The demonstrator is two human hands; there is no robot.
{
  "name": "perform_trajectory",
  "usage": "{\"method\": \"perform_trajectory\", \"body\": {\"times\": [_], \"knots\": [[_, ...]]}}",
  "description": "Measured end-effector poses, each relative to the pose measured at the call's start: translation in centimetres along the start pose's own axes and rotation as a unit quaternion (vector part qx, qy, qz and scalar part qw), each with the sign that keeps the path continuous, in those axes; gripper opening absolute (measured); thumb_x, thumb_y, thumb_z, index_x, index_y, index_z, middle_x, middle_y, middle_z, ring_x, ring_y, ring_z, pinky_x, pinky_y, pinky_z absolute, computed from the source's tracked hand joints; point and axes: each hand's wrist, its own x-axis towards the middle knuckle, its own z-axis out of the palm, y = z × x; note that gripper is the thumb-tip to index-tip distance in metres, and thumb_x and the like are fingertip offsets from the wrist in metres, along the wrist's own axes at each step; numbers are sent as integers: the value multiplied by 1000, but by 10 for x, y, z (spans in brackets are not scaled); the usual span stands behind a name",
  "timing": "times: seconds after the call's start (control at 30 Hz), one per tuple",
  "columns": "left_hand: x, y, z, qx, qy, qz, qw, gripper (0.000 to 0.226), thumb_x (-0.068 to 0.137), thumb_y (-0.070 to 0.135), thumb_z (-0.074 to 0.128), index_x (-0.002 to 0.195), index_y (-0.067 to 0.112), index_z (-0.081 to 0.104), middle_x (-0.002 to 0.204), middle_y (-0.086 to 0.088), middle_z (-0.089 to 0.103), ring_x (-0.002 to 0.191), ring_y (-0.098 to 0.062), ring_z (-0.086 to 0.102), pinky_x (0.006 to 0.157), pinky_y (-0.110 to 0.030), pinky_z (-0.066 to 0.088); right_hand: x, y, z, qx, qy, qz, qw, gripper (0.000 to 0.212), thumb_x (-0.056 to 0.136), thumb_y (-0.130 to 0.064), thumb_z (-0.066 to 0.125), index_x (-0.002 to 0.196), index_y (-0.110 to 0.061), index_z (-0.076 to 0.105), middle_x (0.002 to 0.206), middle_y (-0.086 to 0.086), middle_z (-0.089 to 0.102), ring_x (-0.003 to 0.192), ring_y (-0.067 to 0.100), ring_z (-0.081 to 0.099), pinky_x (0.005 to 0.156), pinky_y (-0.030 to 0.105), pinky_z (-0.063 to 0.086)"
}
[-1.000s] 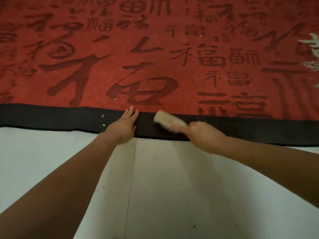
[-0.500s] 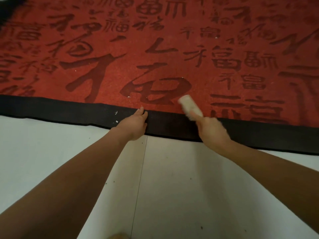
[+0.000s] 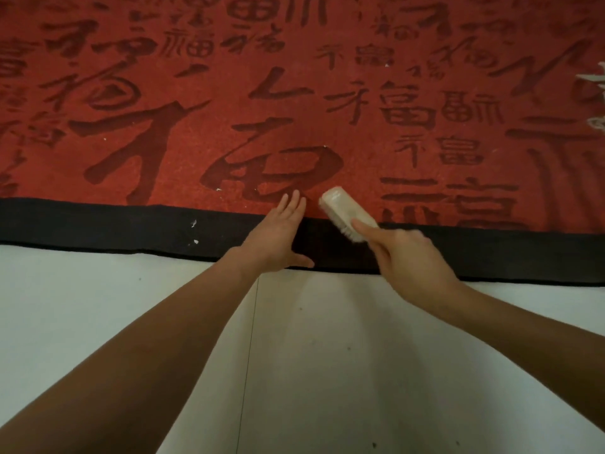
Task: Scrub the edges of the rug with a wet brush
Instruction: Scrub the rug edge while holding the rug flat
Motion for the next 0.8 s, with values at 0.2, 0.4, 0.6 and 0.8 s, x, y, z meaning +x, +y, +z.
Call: {"method": "perform_trajectory", "body": {"times": [0.2, 0.4, 0.6, 0.8], "knots": [[7, -23, 10, 20, -20, -12, 1000, 133, 70, 69, 70, 153, 17, -20, 159, -1, -29, 146, -17, -26, 120, -38, -12, 3, -43, 52, 5, -69, 38, 997, 57, 100, -16, 38, 148, -45, 25, 102, 12, 61, 92, 32, 62, 79, 40, 49], [12, -24, 12, 30, -28, -11, 999, 135, 69, 70, 70, 152, 17, -23, 157, -1, -33, 144, -18, -29, 117, -35, -15, -1, -13, 43, -140, -86, 98, 981, 71, 99, -14, 34, 149, -50, 0, 89, 3, 42, 83, 26, 57, 70, 37, 43], [10, -28, 12, 14, -18, 4, 1000, 135, 69, 71, 69, 152, 17, -23, 157, 0, -33, 144, -16, -31, 113, -32, -19, -29, -21, 48, -95, -164, 43, 981, 74, 99, -19, 35, 145, -54, -10, 103, 3, 46, 94, 26, 59, 81, 37, 46], [9, -26, 9, 2, -18, -5, 1000, 138, 67, 71, 71, 152, 16, -24, 157, 0, -33, 144, -15, -30, 116, -33, -18, 9, -62, 71, -55, -80, 136, 986, 74, 97, -8, 34, 151, -45, -1, 94, 8, 48, 93, 31, 61, 78, 41, 47]]}}
